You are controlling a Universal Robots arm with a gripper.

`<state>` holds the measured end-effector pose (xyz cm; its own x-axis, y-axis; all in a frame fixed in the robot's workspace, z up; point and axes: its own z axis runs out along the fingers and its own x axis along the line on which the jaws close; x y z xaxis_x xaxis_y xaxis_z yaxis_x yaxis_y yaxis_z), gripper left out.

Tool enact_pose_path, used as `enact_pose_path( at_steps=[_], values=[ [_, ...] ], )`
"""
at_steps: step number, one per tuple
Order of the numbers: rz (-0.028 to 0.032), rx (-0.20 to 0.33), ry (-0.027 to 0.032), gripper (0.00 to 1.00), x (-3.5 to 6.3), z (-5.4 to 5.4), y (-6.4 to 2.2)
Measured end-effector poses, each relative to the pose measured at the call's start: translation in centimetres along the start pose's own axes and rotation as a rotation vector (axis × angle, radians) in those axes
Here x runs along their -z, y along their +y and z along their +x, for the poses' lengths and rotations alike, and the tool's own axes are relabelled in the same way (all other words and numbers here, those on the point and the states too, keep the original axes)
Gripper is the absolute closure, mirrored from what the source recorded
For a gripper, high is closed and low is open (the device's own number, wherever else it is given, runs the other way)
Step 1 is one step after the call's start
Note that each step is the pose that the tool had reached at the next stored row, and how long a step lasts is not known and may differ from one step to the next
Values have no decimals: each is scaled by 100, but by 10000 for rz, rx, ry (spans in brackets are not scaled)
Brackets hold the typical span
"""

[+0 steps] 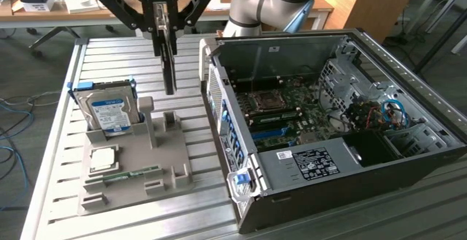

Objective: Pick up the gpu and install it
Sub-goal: 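Pick up the gpu and move the gpu toward the slot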

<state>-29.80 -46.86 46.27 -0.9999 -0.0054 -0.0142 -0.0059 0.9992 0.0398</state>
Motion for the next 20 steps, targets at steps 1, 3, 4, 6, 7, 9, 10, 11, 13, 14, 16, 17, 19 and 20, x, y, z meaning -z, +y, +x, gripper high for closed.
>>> enact_pose_path(
  at_steps=[1, 3, 4, 6, 7, 9, 10, 11, 13, 14, 16, 17, 19, 20],
  values=[
    [1, 1, 1, 74, 1, -3, 0],
    [1, -1, 0, 74, -1, -113, -1],
    [1, 1, 0, 74, -3, -251, -2],
    [-2, 2, 0, 74, -8, -524, -4],
    [-2, 0, 0, 74, -8, -565, -4],
    [0, -1, 1, 74, -8, -642, -4],
    [0, 1, 1, 74, -9, -680, -4],
    [-2, 2, 0, 74, -10, -719, -5],
    [-3, -1, 0, 74, -11, -796, -5],
    [-3, -1, 0, 74, -12, -834, -5],
    [-1, 1, 1, 74, -12, -907, -6],
    [-2, 1, 1, 74, -12, -943, -6],
    [-4, -1, 0, 74, -14, -1015, -6],
    [-4, 0, 0, 74, -15, -1049, -6]
  ],
)
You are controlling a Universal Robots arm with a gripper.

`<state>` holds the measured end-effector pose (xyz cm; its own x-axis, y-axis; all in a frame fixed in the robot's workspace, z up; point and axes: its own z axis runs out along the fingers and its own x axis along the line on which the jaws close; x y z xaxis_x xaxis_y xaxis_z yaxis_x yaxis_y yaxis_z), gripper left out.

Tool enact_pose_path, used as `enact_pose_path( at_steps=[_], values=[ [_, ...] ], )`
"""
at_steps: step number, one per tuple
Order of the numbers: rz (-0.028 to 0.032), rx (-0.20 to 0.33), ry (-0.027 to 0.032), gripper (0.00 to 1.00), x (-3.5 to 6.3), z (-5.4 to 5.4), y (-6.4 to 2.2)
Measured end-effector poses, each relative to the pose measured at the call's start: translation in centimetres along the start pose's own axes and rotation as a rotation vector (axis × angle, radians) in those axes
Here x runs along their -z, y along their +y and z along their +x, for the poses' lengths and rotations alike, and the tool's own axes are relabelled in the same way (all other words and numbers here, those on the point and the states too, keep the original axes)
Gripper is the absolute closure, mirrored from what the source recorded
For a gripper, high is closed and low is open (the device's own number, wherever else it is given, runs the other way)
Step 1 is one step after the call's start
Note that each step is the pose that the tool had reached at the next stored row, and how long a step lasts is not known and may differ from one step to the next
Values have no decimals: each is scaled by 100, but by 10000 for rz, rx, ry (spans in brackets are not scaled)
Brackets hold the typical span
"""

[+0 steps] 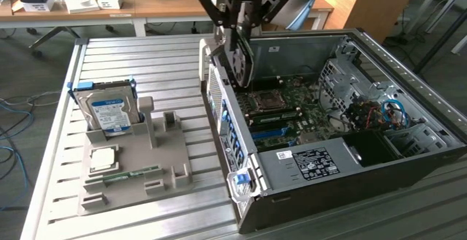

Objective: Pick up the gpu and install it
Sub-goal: 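Pick up the gpu and move the gpu toward the slot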

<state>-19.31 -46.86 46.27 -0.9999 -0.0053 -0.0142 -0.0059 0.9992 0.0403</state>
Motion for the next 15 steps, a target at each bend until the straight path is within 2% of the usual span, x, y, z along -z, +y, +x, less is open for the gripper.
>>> enact_pose_path(
  at_steps=[15],
  values=[
    [-1, 1, 0, 74, -5, -424, -3]
  ],
)
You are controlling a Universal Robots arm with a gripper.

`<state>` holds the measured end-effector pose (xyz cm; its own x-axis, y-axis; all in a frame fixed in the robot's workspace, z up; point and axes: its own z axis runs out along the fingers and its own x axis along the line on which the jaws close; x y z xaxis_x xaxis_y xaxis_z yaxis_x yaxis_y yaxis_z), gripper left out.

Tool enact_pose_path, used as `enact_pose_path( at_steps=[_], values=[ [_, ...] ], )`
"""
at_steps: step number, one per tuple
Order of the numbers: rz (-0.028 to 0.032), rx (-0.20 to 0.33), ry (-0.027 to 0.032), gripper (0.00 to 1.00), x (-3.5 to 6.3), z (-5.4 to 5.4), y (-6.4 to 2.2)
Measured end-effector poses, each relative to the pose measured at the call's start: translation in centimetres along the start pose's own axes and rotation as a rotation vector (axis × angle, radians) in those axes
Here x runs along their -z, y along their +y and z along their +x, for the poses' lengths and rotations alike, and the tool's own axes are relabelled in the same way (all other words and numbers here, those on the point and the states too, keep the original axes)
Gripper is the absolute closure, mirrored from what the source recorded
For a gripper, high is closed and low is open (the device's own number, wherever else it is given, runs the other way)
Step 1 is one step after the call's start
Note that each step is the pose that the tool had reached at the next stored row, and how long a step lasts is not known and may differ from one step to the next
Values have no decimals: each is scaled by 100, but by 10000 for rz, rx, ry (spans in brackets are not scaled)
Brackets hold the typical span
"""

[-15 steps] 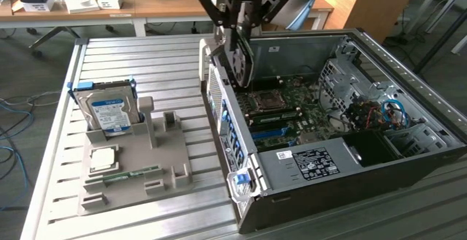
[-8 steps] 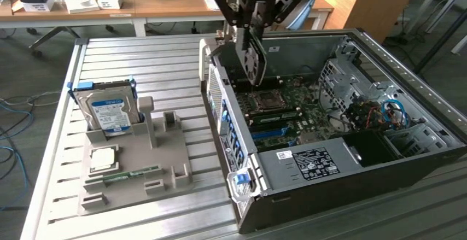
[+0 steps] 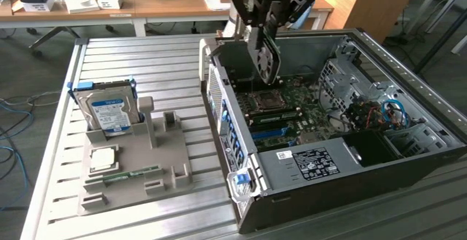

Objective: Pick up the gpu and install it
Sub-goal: 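Pick up the gpu and move the gpu toward the slot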

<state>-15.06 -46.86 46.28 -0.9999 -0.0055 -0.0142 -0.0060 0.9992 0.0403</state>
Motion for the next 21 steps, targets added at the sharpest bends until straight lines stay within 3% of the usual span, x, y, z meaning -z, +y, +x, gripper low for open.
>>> enact_pose_path(
  at_steps=[15, 21],
  values=[
    [-1, -1, 0, 74, -5, -332, -2],
    [-8, 0, 0, 74, -8, -538, -3]
  ],
)
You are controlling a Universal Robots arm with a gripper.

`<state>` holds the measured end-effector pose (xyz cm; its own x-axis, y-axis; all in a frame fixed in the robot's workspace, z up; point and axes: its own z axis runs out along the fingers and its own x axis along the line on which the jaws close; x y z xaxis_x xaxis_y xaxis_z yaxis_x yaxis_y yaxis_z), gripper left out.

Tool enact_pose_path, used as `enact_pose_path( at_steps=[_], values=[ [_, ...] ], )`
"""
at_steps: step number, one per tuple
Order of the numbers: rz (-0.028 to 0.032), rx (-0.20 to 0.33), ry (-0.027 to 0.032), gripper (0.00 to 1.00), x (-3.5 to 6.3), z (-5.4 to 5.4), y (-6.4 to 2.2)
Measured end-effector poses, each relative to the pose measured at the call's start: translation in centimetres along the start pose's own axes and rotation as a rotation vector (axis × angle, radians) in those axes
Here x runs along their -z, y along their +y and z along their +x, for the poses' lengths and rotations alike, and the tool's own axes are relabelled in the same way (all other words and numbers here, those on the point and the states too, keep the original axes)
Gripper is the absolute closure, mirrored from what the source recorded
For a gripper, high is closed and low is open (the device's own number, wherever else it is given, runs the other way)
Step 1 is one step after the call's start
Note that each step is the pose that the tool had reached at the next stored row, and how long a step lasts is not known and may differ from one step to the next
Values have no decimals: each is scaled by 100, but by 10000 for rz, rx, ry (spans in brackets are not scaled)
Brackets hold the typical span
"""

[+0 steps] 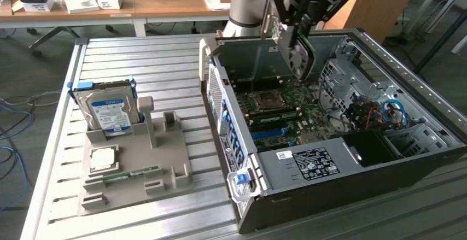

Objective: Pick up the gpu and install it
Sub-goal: 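Pick up the gpu and move the gpu toward the slot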

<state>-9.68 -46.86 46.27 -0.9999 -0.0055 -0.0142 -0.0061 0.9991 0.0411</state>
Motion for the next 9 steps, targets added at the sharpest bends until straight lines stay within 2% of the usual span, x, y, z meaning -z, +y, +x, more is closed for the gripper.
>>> enact_pose_path(
  at_steps=[9],
  values=[
    [-21, -2, 0, 74, -5, -359, -2]
  ],
)
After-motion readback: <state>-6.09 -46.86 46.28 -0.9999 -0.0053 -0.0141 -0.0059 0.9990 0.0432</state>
